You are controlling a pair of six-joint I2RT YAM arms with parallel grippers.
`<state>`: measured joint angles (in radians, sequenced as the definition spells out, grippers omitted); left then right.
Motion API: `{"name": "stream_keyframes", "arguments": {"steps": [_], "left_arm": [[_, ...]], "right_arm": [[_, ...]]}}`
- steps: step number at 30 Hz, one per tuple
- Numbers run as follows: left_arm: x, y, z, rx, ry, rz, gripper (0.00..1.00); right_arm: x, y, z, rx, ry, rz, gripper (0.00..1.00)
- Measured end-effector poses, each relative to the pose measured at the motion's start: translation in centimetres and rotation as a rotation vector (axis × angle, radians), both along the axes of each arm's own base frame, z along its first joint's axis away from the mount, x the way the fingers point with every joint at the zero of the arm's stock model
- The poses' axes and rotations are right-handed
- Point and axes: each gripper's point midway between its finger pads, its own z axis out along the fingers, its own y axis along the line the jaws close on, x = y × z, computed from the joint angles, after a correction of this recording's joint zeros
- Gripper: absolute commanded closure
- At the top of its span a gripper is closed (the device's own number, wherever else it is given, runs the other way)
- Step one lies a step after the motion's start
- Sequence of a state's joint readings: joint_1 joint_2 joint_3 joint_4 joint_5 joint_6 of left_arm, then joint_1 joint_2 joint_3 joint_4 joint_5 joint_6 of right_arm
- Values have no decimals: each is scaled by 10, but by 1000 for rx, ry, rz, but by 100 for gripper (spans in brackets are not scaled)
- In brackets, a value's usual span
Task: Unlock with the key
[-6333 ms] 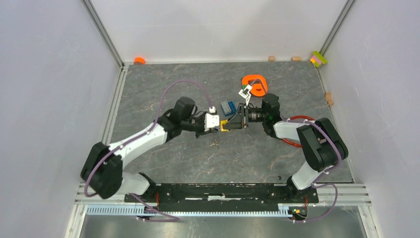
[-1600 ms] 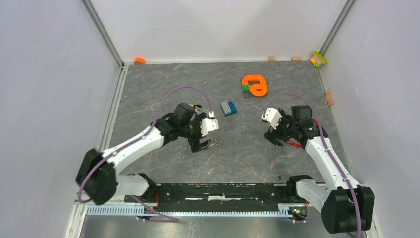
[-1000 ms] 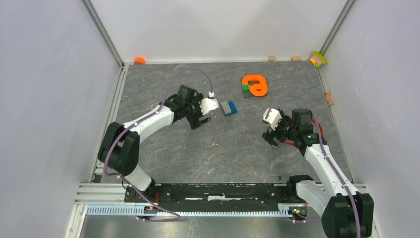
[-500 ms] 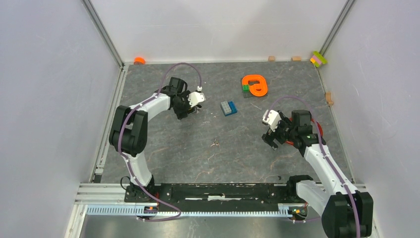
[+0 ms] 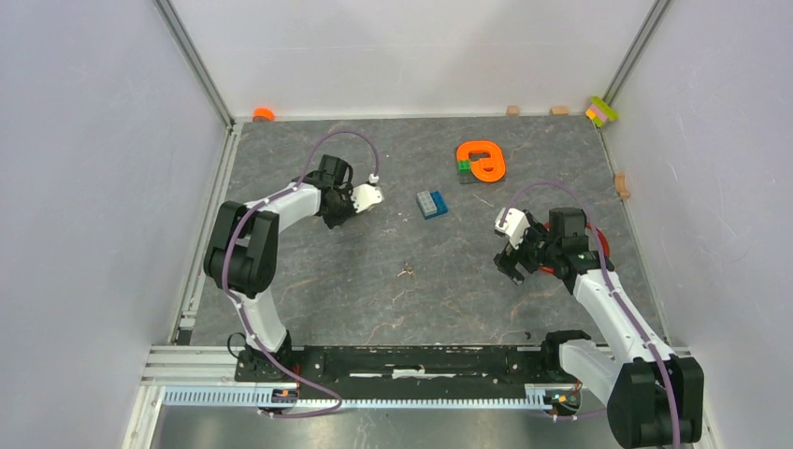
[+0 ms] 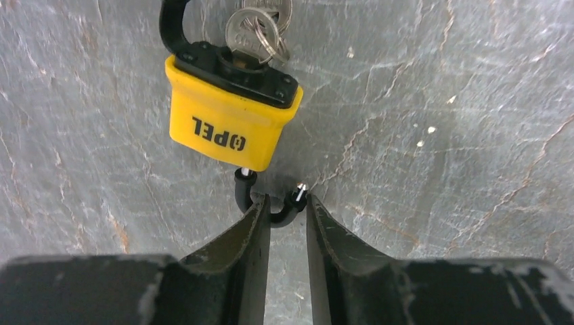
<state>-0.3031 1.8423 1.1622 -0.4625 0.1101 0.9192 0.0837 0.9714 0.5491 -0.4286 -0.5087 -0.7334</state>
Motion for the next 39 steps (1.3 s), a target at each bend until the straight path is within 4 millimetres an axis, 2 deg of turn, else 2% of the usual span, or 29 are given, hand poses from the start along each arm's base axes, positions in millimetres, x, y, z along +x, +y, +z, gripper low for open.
{"name": "stream_keyframes", "arguments": {"steps": [5, 9, 15, 17, 18, 22, 24, 27, 32, 35, 39], "left_arm": [[-4, 9, 0, 31, -24, 29, 67], [-9, 18, 0, 55, -39, 46, 60], [-7, 30, 6, 79, -59, 79, 29], [-6, 31, 10, 76, -71, 85, 22], [-5, 31, 14, 71, -80, 91, 14], [-3, 27, 32, 24, -118, 114, 7], [-5, 20, 47, -25, -139, 117, 5], [-12, 4, 83, -137, -188, 96, 4], [-40, -41, 141, -320, -254, -14, 1], [-64, -75, 150, -387, -237, -108, 1], [-92, -103, 135, -407, -162, -186, 1]], "right_arm": [[-2, 1, -2, 6, 12, 5, 2], [-2, 2, -3, 9, 20, 5, 2], [-3, 3, -3, 16, 27, 1, 2], [-3, 3, -3, 19, 29, -3, 2], [-3, 3, -3, 21, 31, -5, 2], [-4, 2, -3, 19, 33, -7, 2], [-6, 1, -4, 12, 38, -11, 2], [-7, -3, -2, -4, 28, -26, 2], [-5, -18, -1, -71, 17, -77, 2], [-4, -30, 3, -142, 31, -103, 2], [4, -48, 16, -238, 27, -139, 2]]}}
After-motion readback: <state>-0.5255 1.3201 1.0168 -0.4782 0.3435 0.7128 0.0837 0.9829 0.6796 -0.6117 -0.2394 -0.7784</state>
